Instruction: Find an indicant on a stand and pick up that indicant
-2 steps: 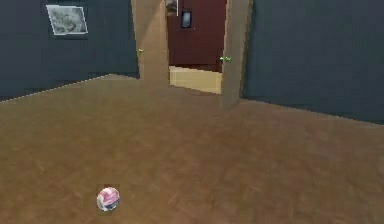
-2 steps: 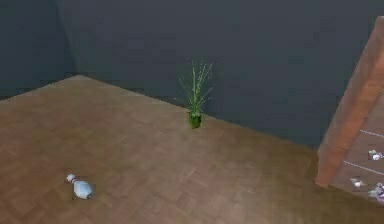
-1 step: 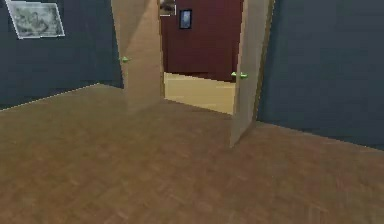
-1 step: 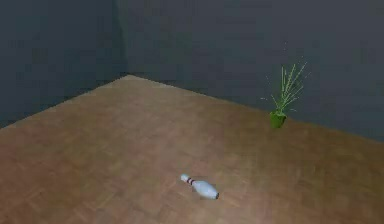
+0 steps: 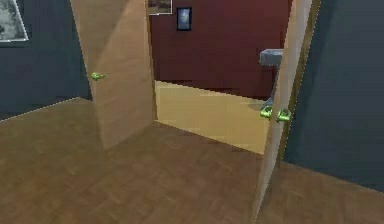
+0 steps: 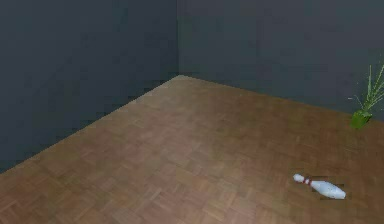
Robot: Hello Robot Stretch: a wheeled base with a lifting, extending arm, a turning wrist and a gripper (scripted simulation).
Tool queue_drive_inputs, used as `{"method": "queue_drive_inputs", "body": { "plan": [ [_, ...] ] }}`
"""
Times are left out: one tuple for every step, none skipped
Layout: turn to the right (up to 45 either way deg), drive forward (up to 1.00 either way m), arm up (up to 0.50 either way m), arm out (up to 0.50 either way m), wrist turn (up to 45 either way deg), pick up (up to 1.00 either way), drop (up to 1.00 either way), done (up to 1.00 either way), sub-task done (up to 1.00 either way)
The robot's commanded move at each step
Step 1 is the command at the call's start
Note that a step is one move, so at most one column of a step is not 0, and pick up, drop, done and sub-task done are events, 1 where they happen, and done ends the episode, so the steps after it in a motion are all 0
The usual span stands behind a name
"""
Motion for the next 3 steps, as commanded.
{"method": "queue_drive_inputs", "body": {
  "plan": [
    [-3.0, 0.0, 0.0, 0.0, 0.0, 0.0, 0.0, 0.0, 0.0],
    [-3.0, 0.0, 0.0, 0.0, 0.0, 0.0, 0.0, 0.0, 0.0],
    [0.0, 1.0, 0.0, 0.0, 0.0, 0.0, 0.0, 0.0, 0.0]
  ]
}}
